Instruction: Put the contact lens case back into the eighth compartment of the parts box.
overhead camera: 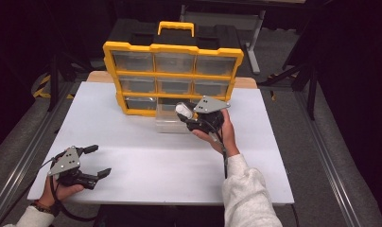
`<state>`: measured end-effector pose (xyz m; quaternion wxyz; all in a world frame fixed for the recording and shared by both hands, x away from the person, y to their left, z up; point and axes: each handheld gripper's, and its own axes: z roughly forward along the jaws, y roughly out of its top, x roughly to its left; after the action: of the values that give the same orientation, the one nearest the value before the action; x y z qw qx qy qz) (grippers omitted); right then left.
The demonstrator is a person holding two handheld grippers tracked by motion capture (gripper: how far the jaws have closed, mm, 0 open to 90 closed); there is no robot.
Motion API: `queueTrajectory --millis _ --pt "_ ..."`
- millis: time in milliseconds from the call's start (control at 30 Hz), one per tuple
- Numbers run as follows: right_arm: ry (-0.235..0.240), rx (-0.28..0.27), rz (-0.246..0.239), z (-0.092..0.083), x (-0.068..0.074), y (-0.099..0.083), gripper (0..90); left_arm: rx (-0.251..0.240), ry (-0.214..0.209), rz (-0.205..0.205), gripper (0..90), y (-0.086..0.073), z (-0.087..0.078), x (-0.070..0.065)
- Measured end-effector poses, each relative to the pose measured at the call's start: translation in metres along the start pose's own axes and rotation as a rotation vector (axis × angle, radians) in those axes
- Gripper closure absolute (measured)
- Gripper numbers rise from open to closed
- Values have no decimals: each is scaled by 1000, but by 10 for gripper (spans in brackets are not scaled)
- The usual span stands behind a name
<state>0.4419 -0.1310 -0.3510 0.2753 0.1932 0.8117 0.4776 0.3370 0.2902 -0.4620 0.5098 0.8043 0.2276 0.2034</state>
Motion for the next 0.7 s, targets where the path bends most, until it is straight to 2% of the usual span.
queueTrajectory --millis 700 --pt "21 55 24 29 -9 -5 499 -5 -4 -6 74 -1 0 0"
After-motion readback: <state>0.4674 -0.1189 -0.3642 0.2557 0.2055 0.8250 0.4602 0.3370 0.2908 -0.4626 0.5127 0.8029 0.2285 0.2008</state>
